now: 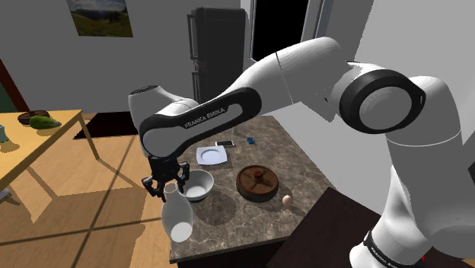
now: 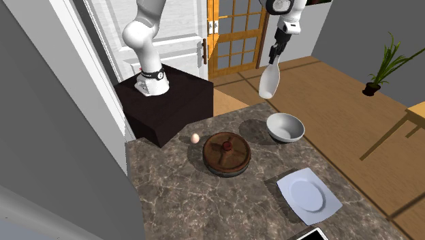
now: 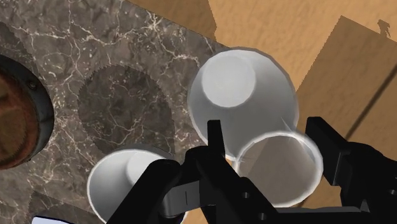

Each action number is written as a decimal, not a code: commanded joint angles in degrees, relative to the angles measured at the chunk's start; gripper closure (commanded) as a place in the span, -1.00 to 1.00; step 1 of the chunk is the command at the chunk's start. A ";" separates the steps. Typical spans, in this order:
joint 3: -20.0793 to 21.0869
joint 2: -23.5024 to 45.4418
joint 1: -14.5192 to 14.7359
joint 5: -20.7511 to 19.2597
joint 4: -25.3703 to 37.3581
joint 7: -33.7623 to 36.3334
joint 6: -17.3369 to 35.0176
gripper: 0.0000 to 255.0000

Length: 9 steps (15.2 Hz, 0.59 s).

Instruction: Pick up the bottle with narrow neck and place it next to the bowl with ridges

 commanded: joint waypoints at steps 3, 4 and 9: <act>-0.10 1.15 0.01 -0.14 -1.15 -0.02 2.35 1.00; -0.12 1.48 0.02 -0.18 -1.42 -0.01 2.95 1.00; -0.25 3.24 0.10 -0.38 -2.60 0.02 5.87 1.00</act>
